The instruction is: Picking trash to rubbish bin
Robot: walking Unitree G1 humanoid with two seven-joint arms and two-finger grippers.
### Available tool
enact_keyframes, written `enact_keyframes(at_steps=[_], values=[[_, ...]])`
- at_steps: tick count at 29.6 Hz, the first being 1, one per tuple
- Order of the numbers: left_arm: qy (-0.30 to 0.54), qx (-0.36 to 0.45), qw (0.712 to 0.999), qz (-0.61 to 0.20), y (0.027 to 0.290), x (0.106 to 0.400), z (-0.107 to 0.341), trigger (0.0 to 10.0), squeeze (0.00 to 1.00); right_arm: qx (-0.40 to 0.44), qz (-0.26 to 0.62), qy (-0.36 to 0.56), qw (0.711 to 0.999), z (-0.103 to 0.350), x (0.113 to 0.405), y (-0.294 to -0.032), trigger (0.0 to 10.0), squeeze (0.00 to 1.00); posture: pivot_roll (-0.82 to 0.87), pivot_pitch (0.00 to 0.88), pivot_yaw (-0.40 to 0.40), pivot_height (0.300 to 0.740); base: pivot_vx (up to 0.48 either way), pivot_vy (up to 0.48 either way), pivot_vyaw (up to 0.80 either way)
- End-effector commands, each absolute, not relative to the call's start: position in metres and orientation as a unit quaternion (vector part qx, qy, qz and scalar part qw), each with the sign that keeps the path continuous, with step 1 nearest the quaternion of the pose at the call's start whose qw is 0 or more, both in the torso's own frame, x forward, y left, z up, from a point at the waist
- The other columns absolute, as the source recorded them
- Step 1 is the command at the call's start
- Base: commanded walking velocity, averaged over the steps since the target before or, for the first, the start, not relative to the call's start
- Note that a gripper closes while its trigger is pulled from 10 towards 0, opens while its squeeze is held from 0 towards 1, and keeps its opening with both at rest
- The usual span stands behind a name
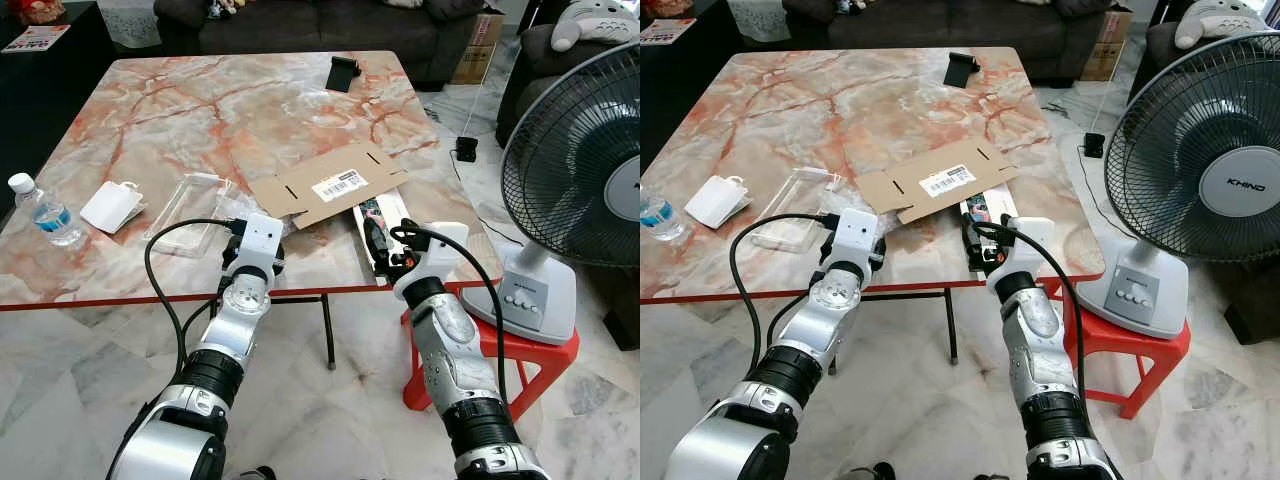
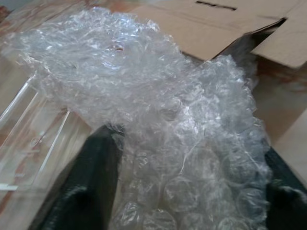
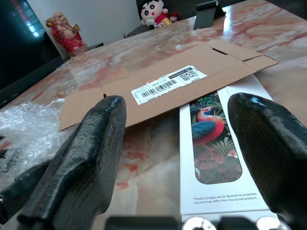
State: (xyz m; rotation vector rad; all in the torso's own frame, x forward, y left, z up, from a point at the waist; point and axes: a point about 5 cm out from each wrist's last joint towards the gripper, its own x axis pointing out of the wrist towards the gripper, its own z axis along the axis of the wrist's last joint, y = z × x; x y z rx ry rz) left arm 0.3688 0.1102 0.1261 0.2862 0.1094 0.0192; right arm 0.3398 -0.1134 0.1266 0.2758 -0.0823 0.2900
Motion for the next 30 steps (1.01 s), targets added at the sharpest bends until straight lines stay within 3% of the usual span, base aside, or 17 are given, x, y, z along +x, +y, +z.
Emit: enact_keyframes(at_steps=[1,14,27,28,29,30], values=[[0.057,0.141,0.988,0.021,0.115,0.367,0.122,0.0,0.00,0.140,0.148,-0.035,0.978,0.126,0.341,-0.111,10.0,0.00,0.00,0.139,-0.015,0.740,0.000,0.000,0.00],[0.060,0.143,0.987,0.032,0.117,0.367,0.121,0.0,0.00,0.137,0.150,-0.038,0.979,0.128,0.343,-0.113,10.0,0.00,-0.03,0.116,-0.018,0.740,0.000,0.000,0.00],[0.053,0.160,0.980,0.108,0.142,0.353,0.122,0.0,0.00,0.140,0.161,-0.040,0.976,0.132,0.349,-0.106,10.0,0.00,-0.01,0.086,-0.012,0.740,0.000,0.000,0.00],[0.046,0.166,0.979,0.113,0.143,0.351,0.125,3.6,0.00,0.140,0.162,-0.040,0.976,0.132,0.349,-0.106,10.0,0.00,-0.01,0.086,-0.012,0.740,0.000,0.000,0.00],[0.038,0.172,0.977,0.118,0.144,0.350,0.129,4.7,0.00,0.141,0.163,-0.041,0.976,0.132,0.349,-0.106,10.0,0.00,0.00,0.082,-0.013,0.740,0.000,0.000,0.00],[0.017,0.188,0.973,0.132,0.147,0.347,0.138,10.0,0.00,0.142,0.164,-0.041,0.975,0.132,0.349,-0.105,10.0,0.00,0.00,0.081,-0.012,0.740,0.000,0.000,0.00]])
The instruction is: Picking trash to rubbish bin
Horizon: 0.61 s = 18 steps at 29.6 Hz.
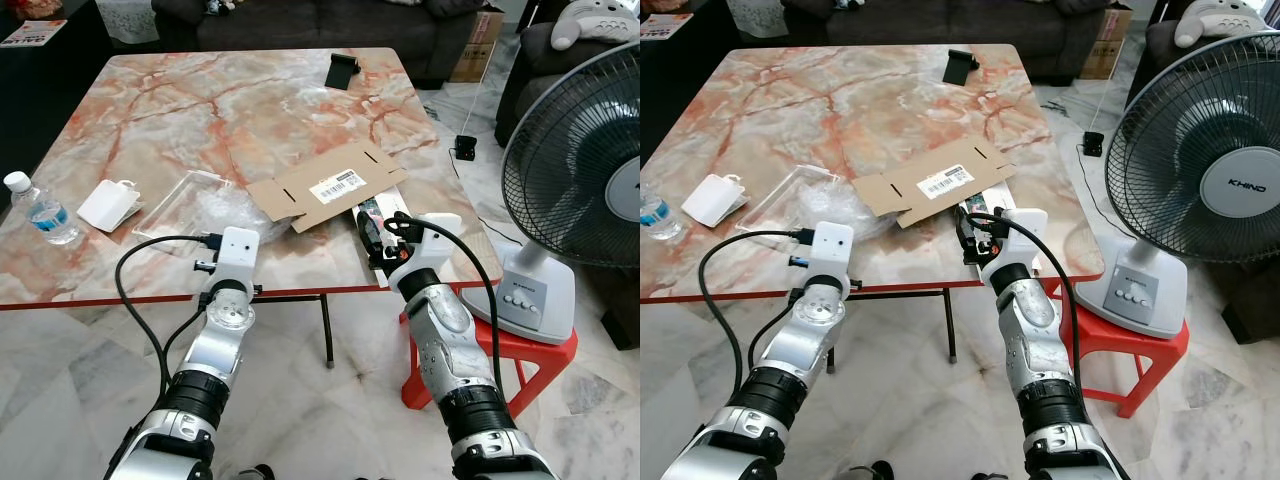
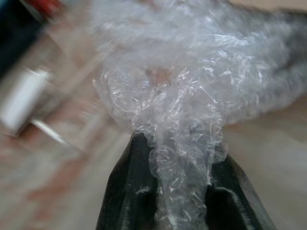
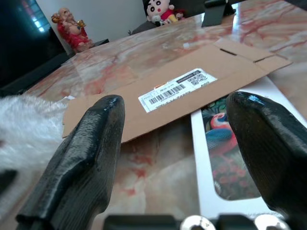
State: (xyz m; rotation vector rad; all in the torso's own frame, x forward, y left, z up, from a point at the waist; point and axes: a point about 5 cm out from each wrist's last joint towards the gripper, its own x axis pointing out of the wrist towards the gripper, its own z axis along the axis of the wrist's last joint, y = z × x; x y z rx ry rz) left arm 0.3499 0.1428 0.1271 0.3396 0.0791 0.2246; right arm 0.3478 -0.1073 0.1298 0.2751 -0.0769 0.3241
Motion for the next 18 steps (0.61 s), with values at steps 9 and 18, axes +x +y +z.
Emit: enact_keyframes(at_steps=[9,18], values=[[-0.096,0.182,0.970,0.127,0.139,0.341,0.181,10.0,0.00,0.145,0.171,-0.045,0.973,0.134,0.353,-0.100,10.0,0.00,0.01,0.060,-0.011,0.740,0.000,0.000,0.00],[-0.142,0.188,0.962,0.135,0.136,0.342,0.208,0.0,0.00,0.147,0.170,-0.053,0.973,0.137,0.356,-0.100,10.0,0.00,0.01,0.044,-0.008,0.740,0.000,0.000,0.00]])
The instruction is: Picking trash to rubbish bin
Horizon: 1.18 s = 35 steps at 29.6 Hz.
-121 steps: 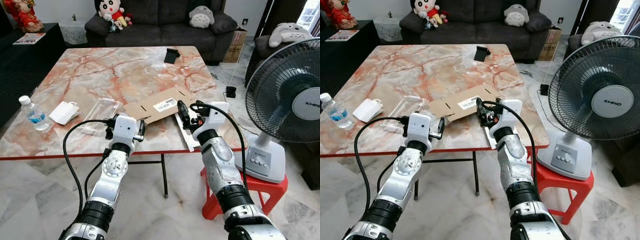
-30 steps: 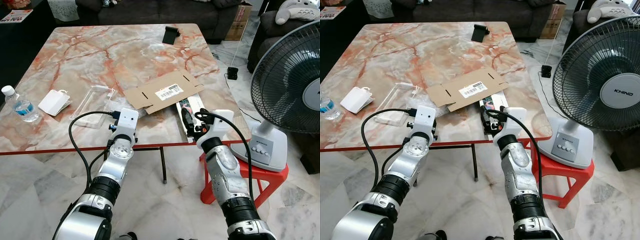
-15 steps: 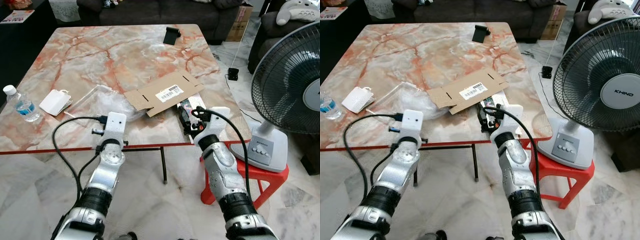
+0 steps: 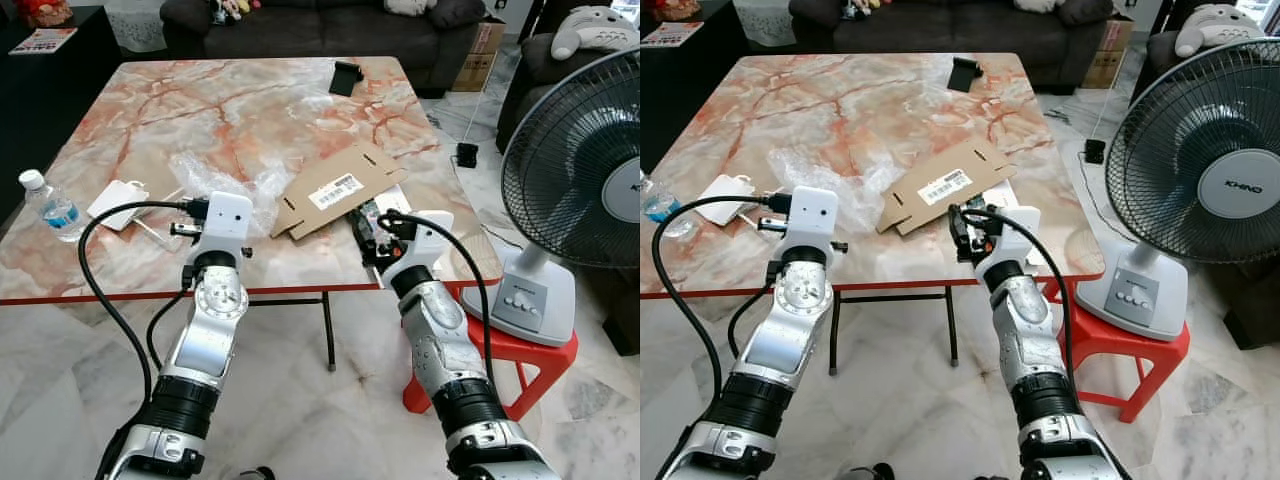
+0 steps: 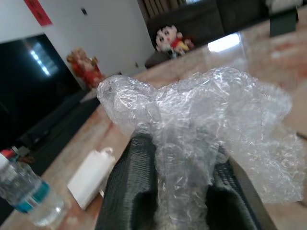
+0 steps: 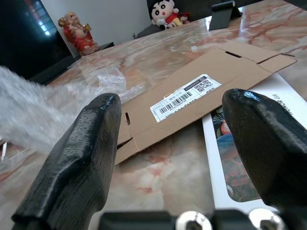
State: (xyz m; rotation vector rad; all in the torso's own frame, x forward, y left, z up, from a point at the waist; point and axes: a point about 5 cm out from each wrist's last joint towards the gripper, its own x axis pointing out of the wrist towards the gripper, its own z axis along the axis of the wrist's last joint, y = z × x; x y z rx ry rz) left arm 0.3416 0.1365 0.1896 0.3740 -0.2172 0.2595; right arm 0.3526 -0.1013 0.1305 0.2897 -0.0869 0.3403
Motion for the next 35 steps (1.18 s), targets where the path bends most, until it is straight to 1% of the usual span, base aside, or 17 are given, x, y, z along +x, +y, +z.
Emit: enact_keyframes(at_steps=[1,6,7,8,11,15,20,24,30,35], values=[[-0.146,0.187,0.962,0.135,0.136,0.342,0.209,0.0,0.00,0.147,0.170,-0.053,0.973,0.137,0.356,-0.100,10.0,0.00,0.01,0.044,-0.008,0.740,0.000,0.000,0.00],[-0.185,0.183,0.955,0.140,0.133,0.341,0.227,0.0,0.00,0.147,0.172,-0.055,0.973,0.138,0.357,-0.099,10.0,0.00,0.01,0.036,-0.009,0.740,0.000,0.000,0.00],[-0.190,0.182,0.955,0.138,0.132,0.341,0.229,1.6,0.00,0.147,0.172,-0.055,0.973,0.138,0.357,-0.099,10.0,0.00,0.02,0.033,-0.010,0.740,0.000,0.000,0.00],[-0.200,0.184,0.953,0.133,0.130,0.341,0.232,10.0,0.00,0.147,0.172,-0.055,0.973,0.138,0.358,-0.099,10.0,0.00,0.02,0.033,-0.010,0.740,0.000,0.000,0.00],[-0.241,0.166,0.951,0.103,0.120,0.338,0.243,10.0,0.00,0.148,0.171,-0.060,0.972,0.140,0.359,-0.099,10.0,0.00,0.02,0.030,-0.010,0.740,0.000,0.000,0.00],[-0.232,0.132,0.962,0.049,0.105,0.340,0.231,10.0,0.00,0.147,0.164,-0.077,0.972,0.144,0.359,-0.101,10.0,0.00,0.01,0.019,-0.009,0.740,0.000,0.000,0.00],[-0.221,0.108,0.968,0.044,0.104,0.337,0.215,10.0,0.00,0.135,0.155,-0.112,0.972,0.154,0.359,-0.106,10.0,0.00,0.01,0.023,-0.008,0.740,0.000,0.000,0.00],[-0.212,0.093,0.972,0.047,0.110,0.334,0.202,10.0,0.00,0.109,0.153,-0.137,0.972,0.164,0.360,-0.108,10.0,0.00,0.00,0.029,-0.007,0.740,0.000,0.000,0.00],[-0.222,0.089,0.970,0.046,0.111,0.332,0.201,10.0,0.00,0.106,0.153,-0.149,0.971,0.168,0.360,-0.109,10.0,0.00,0.00,0.029,-0.007,0.740,0.000,0.000,0.00],[-0.234,0.076,0.969,0.038,0.107,0.330,0.201,10.0,0.00,0.097,0.154,-0.153,0.972,0.168,0.359,-0.108,10.0,0.00,0.00,0.030,-0.012,0.740,0.000,0.000,0.00]])
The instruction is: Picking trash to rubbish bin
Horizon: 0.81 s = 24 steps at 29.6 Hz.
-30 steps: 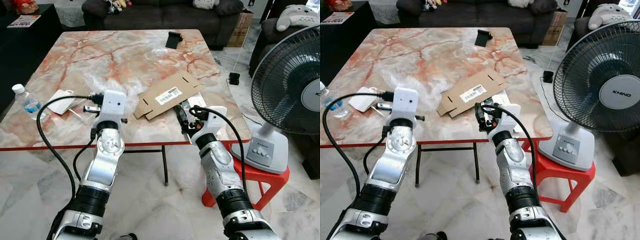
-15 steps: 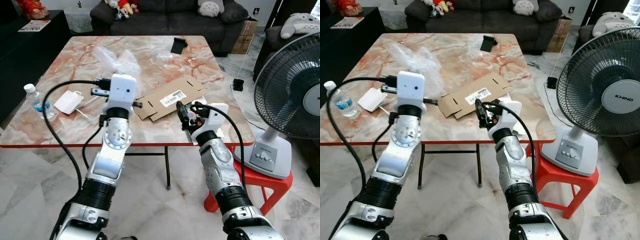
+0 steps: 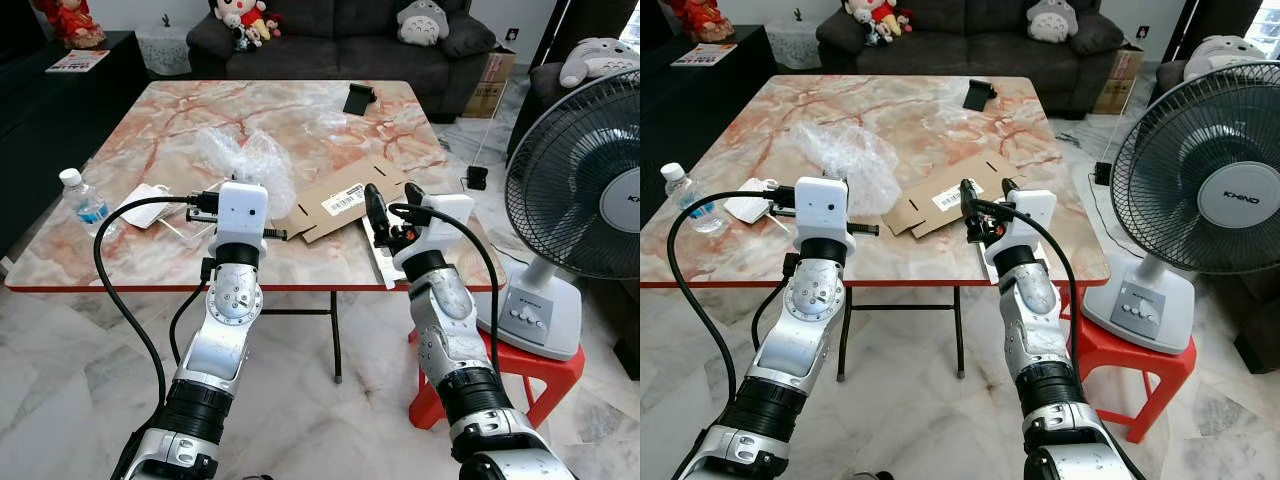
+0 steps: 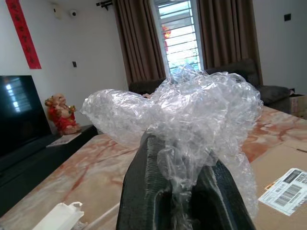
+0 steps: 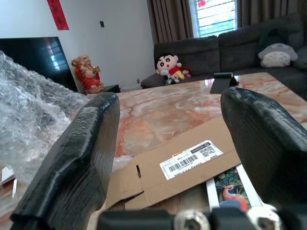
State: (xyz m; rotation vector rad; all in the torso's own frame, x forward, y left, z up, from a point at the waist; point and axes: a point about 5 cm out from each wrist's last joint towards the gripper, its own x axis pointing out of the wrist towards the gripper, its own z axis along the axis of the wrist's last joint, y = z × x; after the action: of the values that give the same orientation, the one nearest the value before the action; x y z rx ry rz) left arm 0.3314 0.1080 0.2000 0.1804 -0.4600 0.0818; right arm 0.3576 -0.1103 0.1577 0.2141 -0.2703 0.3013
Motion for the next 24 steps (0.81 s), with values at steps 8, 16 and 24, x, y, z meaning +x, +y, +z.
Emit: enact_keyframes(at_steps=[8,16,24], values=[[-0.239,0.076,0.968,0.034,0.1056,0.3287,0.1993,10.0,0.00,0.095,0.153,-0.153,0.972,0.1672,0.3583,-0.1090,10.0,0.00,0.00,0.034,-0.014,0.740,0.000,0.000,0.00],[-0.238,0.076,0.968,0.037,0.1063,0.3287,0.1979,10.0,0.00,0.094,0.153,-0.147,0.973,0.1642,0.3578,-0.1101,10.0,0.00,0.00,0.037,-0.015,0.740,0.000,0.000,0.00],[-0.236,0.077,0.968,0.039,0.1058,0.3287,0.1964,10.0,0.00,0.093,0.152,-0.141,0.974,0.1610,0.3570,-0.1127,10.0,0.00,-0.01,0.043,-0.018,0.740,0.000,0.000,0.00]])
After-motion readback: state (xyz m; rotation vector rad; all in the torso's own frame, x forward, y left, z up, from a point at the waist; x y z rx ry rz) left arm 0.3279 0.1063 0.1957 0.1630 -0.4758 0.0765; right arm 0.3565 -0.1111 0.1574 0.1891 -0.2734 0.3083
